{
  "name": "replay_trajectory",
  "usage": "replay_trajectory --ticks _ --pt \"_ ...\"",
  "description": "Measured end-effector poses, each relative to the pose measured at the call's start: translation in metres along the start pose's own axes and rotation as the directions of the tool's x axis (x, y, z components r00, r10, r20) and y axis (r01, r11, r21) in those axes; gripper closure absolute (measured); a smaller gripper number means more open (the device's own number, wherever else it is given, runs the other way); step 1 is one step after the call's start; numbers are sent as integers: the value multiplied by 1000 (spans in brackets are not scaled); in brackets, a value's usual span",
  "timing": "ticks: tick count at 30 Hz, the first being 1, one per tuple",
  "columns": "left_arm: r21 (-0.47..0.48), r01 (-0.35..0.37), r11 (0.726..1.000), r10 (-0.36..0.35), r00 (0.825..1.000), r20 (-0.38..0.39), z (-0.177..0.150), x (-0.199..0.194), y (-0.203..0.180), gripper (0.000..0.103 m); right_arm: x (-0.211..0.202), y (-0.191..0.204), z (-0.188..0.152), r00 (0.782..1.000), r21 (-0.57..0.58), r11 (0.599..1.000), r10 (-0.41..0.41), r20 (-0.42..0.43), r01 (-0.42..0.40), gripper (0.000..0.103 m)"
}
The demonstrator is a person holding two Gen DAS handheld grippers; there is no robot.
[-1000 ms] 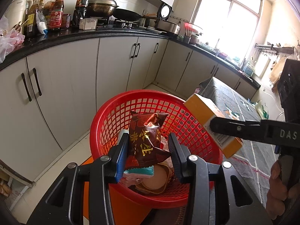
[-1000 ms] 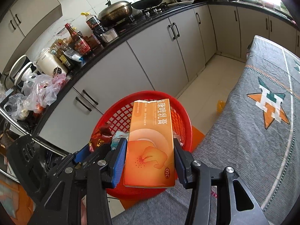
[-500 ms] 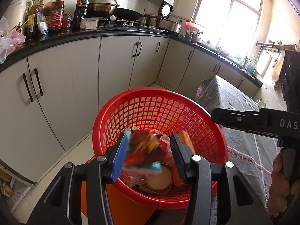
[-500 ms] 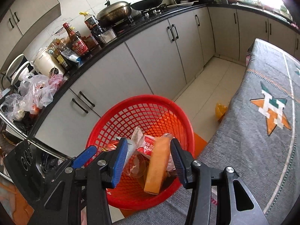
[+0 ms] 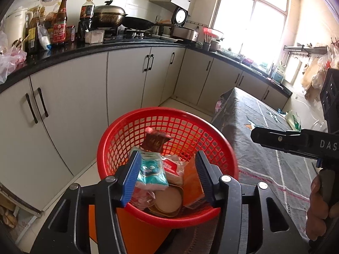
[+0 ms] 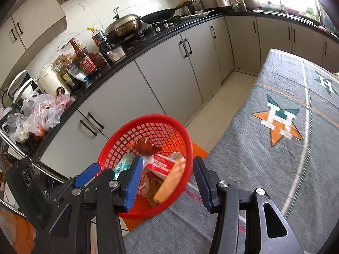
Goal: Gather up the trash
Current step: 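Return to the table and grasp the white plastic bags with the right gripper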
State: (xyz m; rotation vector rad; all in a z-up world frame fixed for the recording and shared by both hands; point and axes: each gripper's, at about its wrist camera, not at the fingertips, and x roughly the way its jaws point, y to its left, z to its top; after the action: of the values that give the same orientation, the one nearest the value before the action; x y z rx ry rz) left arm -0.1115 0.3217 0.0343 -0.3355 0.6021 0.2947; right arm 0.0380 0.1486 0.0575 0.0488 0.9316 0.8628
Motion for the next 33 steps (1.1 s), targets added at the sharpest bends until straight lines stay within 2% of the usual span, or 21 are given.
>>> replay_trajectory --ticks 8,15,19,24,27,29,33 --pt "49 16 999 -17 1000 3 -2 -13 -29 49 -25 -22 -12 1000 41 999 -1 24 0 48" --pt "125 50 991 -50 999 -2 -6 -23 -71 47 -53 -50 -25 998 90 996 -12 53 7 48" --pt "167 80 983 -78 997 -17 -9 -25 -99 46 -79 -77 -34 996 134 991 -28 85 16 48" --pt "228 143 963 -132 989 -65 -17 -24 -147 44 -127 -130 -47 985 210 975 -97 142 66 48" --pt "264 200 944 -177 978 -109 -25 -22 -181 44 -165 -173 -57 971 283 954 -158 181 103 48" --pt "288 234 929 -203 970 -135 -31 -21 -201 44 -194 -205 -65 952 345 927 -226 207 145 47" --pt "325 298 898 -246 950 -191 -41 -17 -242 43 -251 -266 -85 882 492 832 -410 231 258 40"
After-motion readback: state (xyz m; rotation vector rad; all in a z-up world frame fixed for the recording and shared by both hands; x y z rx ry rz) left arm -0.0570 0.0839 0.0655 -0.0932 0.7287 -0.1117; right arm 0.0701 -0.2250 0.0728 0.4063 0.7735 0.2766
